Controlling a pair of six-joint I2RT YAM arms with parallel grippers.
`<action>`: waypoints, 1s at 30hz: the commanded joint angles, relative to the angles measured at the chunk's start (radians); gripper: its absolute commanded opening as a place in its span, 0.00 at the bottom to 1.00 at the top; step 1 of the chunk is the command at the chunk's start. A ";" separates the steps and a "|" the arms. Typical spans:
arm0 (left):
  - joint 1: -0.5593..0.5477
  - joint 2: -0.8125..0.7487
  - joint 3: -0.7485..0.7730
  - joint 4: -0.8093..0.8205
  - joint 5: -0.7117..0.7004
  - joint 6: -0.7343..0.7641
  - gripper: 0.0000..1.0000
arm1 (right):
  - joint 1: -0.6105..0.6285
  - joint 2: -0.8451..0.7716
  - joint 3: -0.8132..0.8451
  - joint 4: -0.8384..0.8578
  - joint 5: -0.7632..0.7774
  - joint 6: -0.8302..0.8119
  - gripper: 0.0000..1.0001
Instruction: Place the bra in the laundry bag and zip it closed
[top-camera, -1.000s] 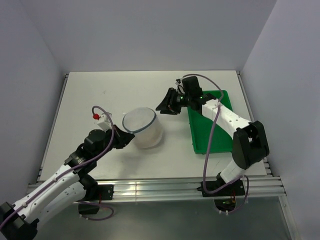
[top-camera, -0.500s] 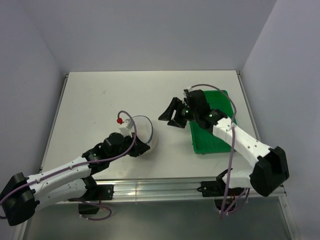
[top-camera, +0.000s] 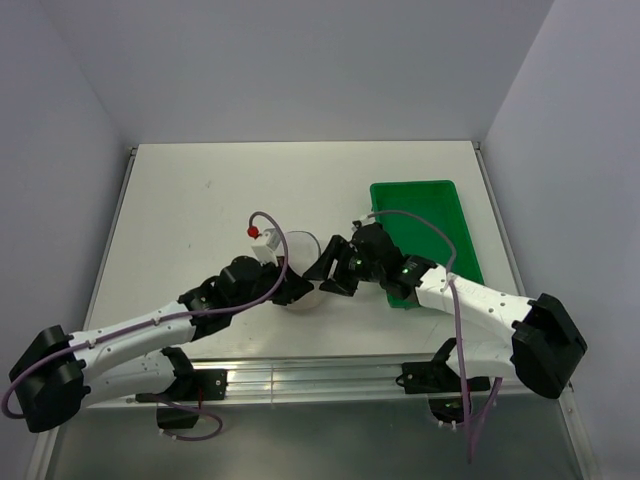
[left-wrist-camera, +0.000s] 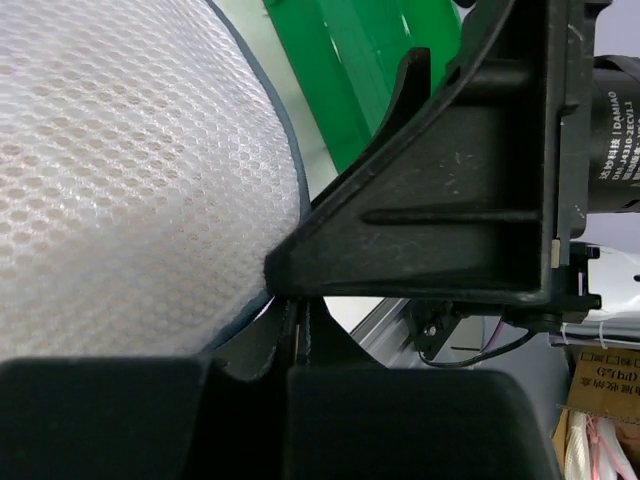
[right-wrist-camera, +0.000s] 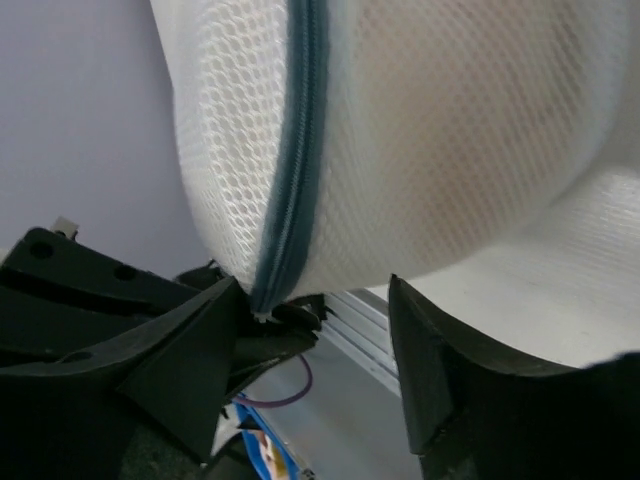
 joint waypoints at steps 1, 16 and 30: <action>-0.006 0.018 0.058 0.048 0.003 0.033 0.00 | 0.009 0.008 0.003 0.113 0.047 0.061 0.65; 0.078 -0.114 -0.045 -0.043 0.021 0.001 0.00 | -0.052 0.082 0.098 0.052 -0.039 -0.057 0.00; 0.296 -0.258 -0.088 -0.213 0.095 0.048 0.00 | -0.224 0.085 0.182 -0.052 -0.159 -0.223 0.11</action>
